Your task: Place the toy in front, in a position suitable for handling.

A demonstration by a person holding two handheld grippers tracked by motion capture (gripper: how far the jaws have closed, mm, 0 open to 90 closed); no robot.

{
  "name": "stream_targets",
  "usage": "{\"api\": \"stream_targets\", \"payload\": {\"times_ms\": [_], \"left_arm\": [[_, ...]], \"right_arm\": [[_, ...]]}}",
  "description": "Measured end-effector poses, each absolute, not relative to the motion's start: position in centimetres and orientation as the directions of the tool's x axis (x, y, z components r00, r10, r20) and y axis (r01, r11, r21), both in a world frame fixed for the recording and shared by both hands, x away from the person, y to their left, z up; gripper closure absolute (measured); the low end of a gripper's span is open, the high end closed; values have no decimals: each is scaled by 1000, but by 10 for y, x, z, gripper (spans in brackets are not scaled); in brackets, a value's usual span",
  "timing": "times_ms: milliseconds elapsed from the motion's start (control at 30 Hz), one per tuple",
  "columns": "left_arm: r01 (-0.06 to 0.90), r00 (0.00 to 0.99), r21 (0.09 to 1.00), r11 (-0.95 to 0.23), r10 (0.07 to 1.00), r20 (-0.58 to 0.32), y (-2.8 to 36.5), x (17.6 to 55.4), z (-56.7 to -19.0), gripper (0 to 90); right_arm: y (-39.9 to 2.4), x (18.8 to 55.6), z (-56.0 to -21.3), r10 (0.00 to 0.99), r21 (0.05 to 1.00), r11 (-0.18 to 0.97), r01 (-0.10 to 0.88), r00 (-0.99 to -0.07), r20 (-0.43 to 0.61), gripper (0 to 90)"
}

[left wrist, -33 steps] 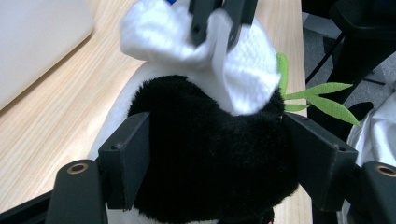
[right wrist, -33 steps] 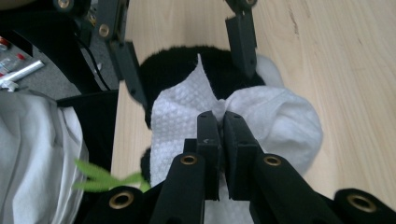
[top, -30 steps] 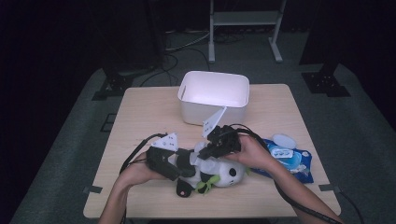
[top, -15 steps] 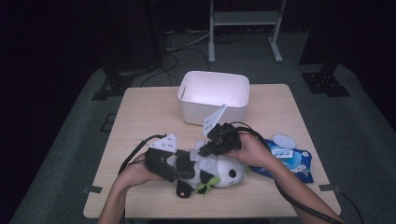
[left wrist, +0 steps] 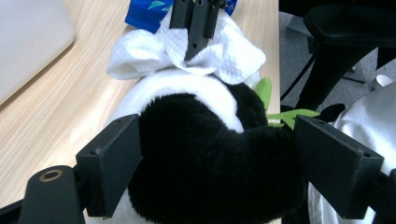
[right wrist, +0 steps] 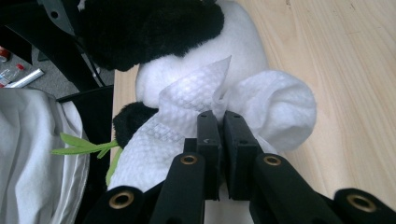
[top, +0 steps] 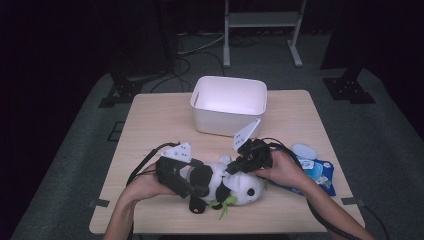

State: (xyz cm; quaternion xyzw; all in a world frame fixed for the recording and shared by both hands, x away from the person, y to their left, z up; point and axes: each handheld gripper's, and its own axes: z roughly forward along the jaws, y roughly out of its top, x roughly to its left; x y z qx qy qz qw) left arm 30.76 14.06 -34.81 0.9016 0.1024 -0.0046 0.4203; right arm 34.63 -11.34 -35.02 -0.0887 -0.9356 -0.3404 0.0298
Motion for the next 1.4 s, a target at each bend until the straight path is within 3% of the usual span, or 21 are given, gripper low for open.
{"api": "stream_targets", "payload": {"times_ms": [300,400,767,1400], "left_arm": [[227,970,754,-616,215,-117,138,317,-348,135],[252,961,705,-663,259,-100,136,322,-354,136],[255,964,679,-689,237,-121,127,322,-369,149],[252,966,643,-723,233,-116,121,321,-367,165]], "right_arm": [[-108,342,-351,125,629,758,171,-985,116,851],[-104,339,-350,105,632,759,157,-987,120,851],[-84,335,-339,61,649,753,111,-993,99,851],[-170,339,-339,222,638,729,248,-967,123,850]]}}
